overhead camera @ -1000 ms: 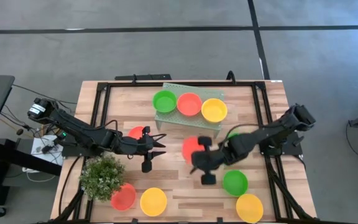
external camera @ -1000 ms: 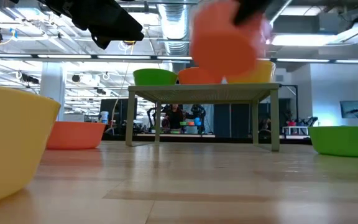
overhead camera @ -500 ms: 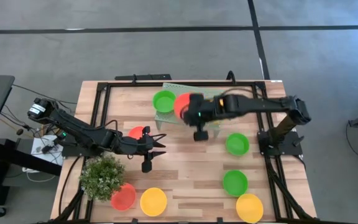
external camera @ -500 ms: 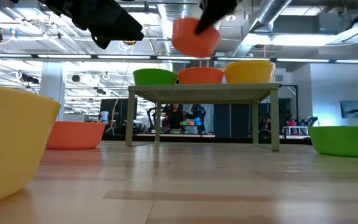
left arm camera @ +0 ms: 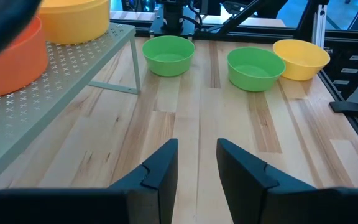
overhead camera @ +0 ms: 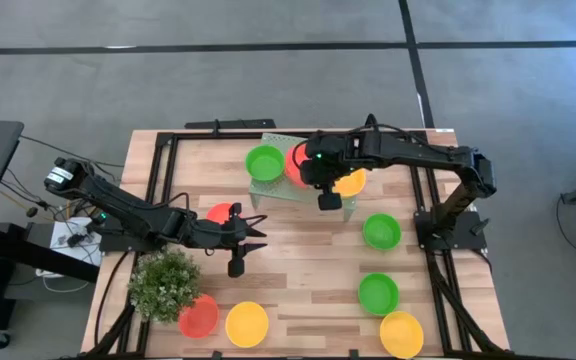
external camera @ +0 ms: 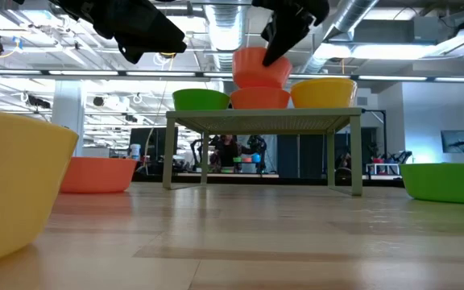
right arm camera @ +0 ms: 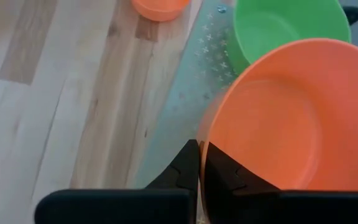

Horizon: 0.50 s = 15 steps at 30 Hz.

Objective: Pick & Place Mini bowls
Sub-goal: Stack the orange bowl on top of the orange bowl on the shelf

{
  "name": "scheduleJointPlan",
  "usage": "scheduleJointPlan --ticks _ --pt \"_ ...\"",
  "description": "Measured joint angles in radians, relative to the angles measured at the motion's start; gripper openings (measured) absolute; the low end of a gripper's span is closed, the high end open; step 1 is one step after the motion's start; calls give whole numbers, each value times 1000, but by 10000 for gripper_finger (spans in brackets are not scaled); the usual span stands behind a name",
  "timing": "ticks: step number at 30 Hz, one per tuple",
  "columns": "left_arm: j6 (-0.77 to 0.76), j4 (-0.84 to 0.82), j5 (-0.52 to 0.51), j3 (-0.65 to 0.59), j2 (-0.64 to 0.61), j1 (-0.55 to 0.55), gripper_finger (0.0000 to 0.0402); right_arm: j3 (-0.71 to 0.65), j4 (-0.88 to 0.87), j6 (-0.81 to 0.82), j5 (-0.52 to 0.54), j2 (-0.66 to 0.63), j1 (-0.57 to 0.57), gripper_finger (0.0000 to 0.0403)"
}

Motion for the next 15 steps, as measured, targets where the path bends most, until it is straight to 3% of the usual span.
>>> scheduleJointPlan --ticks 15 --pt "-1 2 0 0 0 0 112 15 -41 -20 31 78 -18 24"
